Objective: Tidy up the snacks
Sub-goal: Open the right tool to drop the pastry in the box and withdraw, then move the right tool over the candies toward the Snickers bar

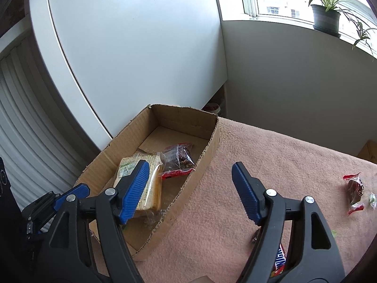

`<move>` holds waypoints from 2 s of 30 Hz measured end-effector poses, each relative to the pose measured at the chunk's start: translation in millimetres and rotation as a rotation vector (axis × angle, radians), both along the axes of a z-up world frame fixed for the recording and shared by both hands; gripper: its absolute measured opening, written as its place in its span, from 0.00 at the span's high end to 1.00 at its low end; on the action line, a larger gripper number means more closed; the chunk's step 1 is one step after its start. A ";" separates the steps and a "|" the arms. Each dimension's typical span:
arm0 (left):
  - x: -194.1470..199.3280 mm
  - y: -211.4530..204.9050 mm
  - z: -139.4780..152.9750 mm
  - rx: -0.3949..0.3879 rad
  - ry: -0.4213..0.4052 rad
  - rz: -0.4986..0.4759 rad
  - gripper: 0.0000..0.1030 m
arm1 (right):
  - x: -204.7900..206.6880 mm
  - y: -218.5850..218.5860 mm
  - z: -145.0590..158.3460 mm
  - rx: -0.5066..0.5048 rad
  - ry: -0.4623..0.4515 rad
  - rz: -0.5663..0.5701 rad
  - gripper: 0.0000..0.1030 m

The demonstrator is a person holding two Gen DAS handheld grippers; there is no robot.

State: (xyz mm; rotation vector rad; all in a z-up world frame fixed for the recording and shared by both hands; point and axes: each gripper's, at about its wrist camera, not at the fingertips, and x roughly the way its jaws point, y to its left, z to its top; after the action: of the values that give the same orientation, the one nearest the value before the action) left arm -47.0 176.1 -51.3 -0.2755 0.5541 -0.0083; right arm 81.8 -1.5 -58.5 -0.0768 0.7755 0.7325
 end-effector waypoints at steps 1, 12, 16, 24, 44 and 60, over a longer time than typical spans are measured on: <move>0.8 -3.4 0.8 0.000 -0.001 -0.005 0.61 | -1.9 -9.3 1.9 -0.002 -0.004 -0.002 0.27; 10.4 -45.4 9.5 0.007 -0.013 -0.071 0.61 | -0.3 -128.4 -16.3 0.092 0.118 -0.098 0.27; 13.8 -58.4 12.0 0.019 -0.018 -0.071 0.61 | -20.9 -144.1 -30.0 0.096 0.138 -0.087 0.52; 19.1 -63.3 14.7 -0.004 -0.018 -0.051 0.61 | -86.4 -117.4 -60.0 0.065 0.165 0.118 0.66; 28.0 -93.0 12.9 0.008 0.009 -0.102 0.61 | -73.7 -184.3 -75.2 0.036 0.157 -0.125 0.66; 33.7 -125.9 5.4 0.033 0.044 -0.172 0.61 | -50.2 -192.5 -85.1 0.027 0.205 -0.163 0.66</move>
State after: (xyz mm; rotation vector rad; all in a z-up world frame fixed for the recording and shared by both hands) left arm -13.3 50.2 -45.9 -0.1953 0.6200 -0.1599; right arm 31.6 -194.0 -143.6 0.0867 0.9549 0.6008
